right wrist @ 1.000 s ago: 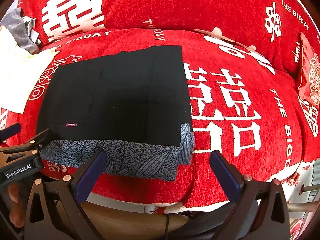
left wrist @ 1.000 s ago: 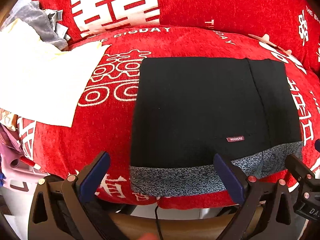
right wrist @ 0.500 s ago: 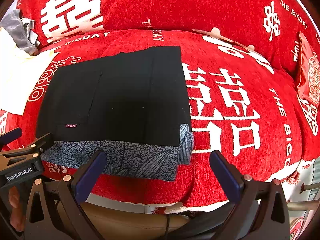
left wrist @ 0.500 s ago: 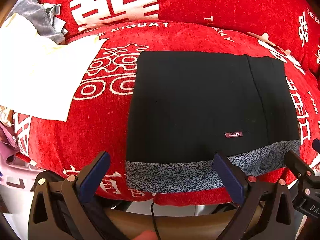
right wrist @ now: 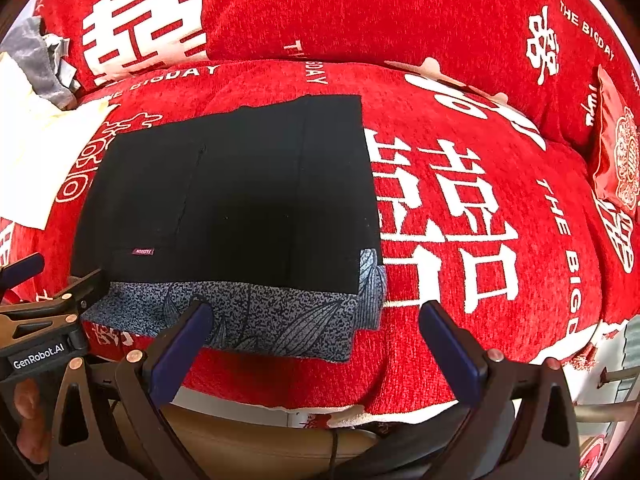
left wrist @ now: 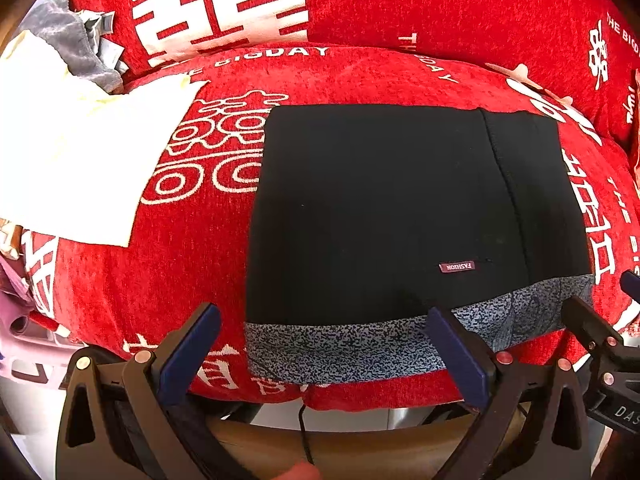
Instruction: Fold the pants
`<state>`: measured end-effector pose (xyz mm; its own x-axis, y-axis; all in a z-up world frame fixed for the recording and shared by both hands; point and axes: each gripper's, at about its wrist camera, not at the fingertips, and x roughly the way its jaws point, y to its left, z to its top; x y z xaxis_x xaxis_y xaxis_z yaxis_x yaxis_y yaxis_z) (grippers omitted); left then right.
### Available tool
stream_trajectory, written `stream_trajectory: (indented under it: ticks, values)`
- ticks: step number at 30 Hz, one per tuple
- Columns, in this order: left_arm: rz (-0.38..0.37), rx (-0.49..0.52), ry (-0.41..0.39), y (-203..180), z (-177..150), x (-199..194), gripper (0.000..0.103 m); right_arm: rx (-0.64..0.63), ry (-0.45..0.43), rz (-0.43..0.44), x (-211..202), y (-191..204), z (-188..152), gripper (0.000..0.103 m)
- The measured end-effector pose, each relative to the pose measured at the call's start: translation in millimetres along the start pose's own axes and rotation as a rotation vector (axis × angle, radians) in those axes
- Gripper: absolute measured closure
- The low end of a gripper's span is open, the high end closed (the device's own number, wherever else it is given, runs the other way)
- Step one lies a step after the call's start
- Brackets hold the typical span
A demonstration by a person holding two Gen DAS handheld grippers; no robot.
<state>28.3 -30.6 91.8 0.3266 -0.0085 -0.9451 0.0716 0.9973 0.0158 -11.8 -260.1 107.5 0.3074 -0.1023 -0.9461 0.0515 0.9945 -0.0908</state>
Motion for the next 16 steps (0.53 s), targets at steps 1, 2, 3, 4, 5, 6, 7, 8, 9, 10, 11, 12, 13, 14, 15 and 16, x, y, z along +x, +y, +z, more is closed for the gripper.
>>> stream_trajectory:
  ticks: [1,2,3,4,5,6,7,8,9,10,11,12,13,14,15,16]
  values:
    - [-0.006,-0.002,0.003,1,0,0,0.000,0.000,-0.001,0.000,0,0,0,0.000]
    - [-0.015,-0.004,0.005,1,0,0,0.000,0.000,-0.001,-0.001,0,0,0,0.000]
    - [-0.019,-0.003,0.006,1,0,0,0.000,-0.001,-0.001,0.000,0,-1,0,0.000]
    - [-0.022,-0.003,0.006,0,0,0,0.000,-0.001,-0.002,0.000,-1,0,0,0.000]
    - [-0.025,-0.002,0.006,0,-1,0,0.000,-0.001,-0.003,0.000,-1,0,0,0.000]
    - [-0.030,0.000,0.005,0,-1,-1,0.000,-0.002,-0.003,-0.001,-1,0,0,0.000]
    - [-0.042,0.002,0.002,-1,-1,-2,0.000,-0.003,-0.004,-0.001,-1,0,0,0.000]
    - [-0.063,0.002,-0.003,-1,-1,-3,0.000,-0.005,-0.004,-0.001,-1,0,0,0.000]
    - [-0.088,0.000,-0.008,-1,-1,-5,0.000,-0.005,-0.005,-0.002,-1,1,0,0.000]
    - [-0.104,-0.001,-0.010,0,-1,-6,0.000,-0.006,-0.005,-0.002,-2,1,0,0.000]
    - [-0.130,-0.004,-0.015,0,-1,-8,0.000,-0.007,-0.008,-0.003,-3,2,0,0.000]
    - [-0.146,-0.006,-0.016,0,-1,-9,0.000,-0.008,-0.010,-0.003,-4,2,0,0.000]
    - [-0.166,-0.012,-0.019,1,-2,-10,0.000,-0.009,-0.015,-0.005,-5,3,0,0.000]
    - [-0.168,-0.021,-0.021,1,-2,-10,0.000,-0.008,-0.019,-0.008,-6,4,0,0.000]
    - [-0.162,-0.031,-0.022,3,-3,-10,0.000,-0.008,-0.024,-0.010,-8,4,0,0.000]
    - [-0.159,-0.037,-0.022,4,-4,-10,0.000,-0.007,-0.029,-0.017,-9,5,-1,0.000]
